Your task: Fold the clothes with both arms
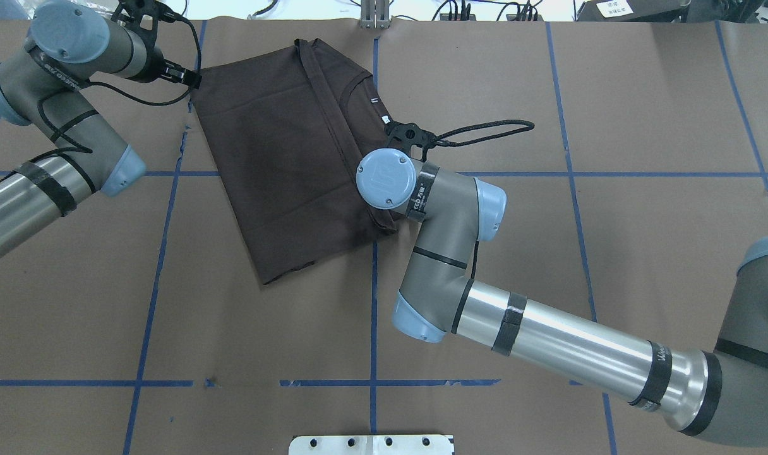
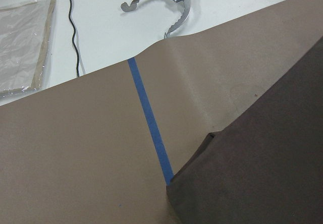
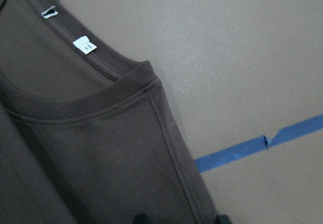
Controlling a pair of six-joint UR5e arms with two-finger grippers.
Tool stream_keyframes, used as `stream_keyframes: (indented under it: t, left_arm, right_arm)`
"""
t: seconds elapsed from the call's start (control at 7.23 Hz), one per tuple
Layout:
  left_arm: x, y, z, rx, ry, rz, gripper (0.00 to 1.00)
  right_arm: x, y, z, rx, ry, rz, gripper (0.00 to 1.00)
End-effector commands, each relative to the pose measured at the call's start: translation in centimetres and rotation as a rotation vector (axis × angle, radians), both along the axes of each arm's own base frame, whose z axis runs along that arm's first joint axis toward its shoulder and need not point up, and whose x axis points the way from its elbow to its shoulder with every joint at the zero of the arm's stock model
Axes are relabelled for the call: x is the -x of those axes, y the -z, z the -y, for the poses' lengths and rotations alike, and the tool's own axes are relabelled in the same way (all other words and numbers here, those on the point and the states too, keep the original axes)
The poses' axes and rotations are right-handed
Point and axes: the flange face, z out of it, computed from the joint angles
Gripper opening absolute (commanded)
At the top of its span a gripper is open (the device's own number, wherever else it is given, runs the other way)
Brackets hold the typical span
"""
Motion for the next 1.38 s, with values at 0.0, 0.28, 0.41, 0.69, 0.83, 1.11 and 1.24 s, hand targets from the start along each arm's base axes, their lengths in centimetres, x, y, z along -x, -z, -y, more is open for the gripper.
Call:
stream_keyframes:
  t: [0.0, 0.28, 0.41, 0.69, 0.83, 1.11, 1.24]
  left_arm:
    - [0.0, -0.1, 0.0, 0.000, 0.000, 0.000, 1.00]
    - [0.0, -0.1, 0.0, 0.000, 0.000, 0.000, 1.00]
    - [0.0, -0.1, 0.0, 0.000, 0.000, 0.000, 1.00]
    - [0.0, 0.1, 0.0, -0.001, 0.001, -0.002, 1.00]
    - [0.1, 1.1, -0.2, -0.013, 0.000, -0.016, 1.00]
    - [-1.6, 3.6, -2.1, 0.030, -0.024, -0.122, 1.00]
    - [-2.7, 4.6, -4.4, 0.060, -0.060, -0.184, 1.00]
  right_arm:
    - [-0.1, -0.4, 0.0, 0.000, -0.003, -0.016, 0.00]
    - [-0.1, 0.2, 0.0, -0.003, -0.002, -0.008, 0.00]
    - [-0.1, 0.3, 0.1, -0.004, -0.003, -0.009, 0.00]
    - [-0.5, 0.8, -0.1, -0.006, -0.004, -0.003, 0.00]
    - [-2.2, 1.8, -1.0, 0.003, -0.009, -0.013, 0.00]
    - [-5.5, -1.6, -8.8, -0.045, 0.010, 0.001, 0.00]
    - [-6.3, -3.2, -12.9, -0.062, 0.027, 0.007, 0.00]
